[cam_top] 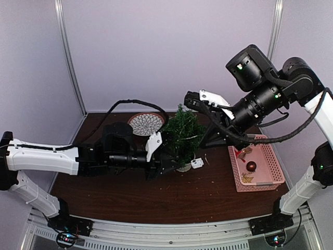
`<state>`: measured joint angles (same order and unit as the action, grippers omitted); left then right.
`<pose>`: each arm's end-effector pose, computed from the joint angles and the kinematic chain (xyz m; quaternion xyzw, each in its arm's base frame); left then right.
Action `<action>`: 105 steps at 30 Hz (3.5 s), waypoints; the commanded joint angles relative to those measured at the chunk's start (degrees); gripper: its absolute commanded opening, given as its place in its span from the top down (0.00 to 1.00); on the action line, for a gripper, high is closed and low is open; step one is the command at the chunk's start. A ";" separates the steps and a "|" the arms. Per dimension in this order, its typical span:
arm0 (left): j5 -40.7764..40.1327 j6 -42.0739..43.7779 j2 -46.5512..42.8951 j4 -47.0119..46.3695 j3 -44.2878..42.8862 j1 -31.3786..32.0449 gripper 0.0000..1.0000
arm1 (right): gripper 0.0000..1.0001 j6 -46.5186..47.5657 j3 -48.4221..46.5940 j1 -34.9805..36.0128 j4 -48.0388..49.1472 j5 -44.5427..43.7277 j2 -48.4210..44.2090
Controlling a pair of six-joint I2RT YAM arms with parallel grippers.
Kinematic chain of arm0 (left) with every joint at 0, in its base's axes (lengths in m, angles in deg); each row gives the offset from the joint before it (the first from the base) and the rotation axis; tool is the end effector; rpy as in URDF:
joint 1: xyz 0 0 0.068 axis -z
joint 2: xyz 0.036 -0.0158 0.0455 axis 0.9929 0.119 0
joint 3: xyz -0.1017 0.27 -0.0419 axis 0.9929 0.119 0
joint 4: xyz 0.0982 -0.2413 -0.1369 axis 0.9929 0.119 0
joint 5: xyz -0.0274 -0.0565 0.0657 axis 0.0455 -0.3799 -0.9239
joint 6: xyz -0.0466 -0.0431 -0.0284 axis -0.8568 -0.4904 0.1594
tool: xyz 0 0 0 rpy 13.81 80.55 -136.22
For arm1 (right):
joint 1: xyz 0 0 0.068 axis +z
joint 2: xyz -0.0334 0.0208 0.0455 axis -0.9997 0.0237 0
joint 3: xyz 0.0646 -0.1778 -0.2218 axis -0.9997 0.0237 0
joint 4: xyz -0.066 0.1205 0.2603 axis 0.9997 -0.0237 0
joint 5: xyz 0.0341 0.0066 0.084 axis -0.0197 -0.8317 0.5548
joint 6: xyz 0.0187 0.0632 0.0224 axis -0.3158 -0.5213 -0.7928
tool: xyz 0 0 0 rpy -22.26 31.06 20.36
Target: Decorate the small christmas tree
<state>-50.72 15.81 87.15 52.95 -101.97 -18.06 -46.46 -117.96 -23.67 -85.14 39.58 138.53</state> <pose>0.1410 -0.3381 0.2885 0.4762 0.6353 -0.4181 0.4414 0.1037 0.2719 0.5022 -0.6137 0.6896 0.3150 0.2203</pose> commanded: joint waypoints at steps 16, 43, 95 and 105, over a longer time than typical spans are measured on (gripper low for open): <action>-13.75 -17.94 -12.13 -0.98 10.19 -8.94 1.00 | 1.00 -1.75 -5.85 -9.50 9.38 -7.71 4.59; -10.05 -28.33 9.53 13.97 -16.19 -24.41 1.00 | 1.00 -5.49 -11.66 -25.99 12.31 -20.77 15.81; 2.35 4.66 11.05 20.66 -13.92 -20.36 1.00 | 0.96 0.12 19.79 -31.05 27.48 -19.16 6.30; 3.22 5.99 10.78 20.37 -13.36 -20.36 1.00 | 0.95 10.30 31.51 -31.04 41.02 -17.67 -1.03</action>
<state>-47.62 20.44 97.86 74.81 -114.34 -38.22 -41.70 -90.49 -54.34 -51.13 23.86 141.52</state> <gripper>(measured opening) 0.007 0.051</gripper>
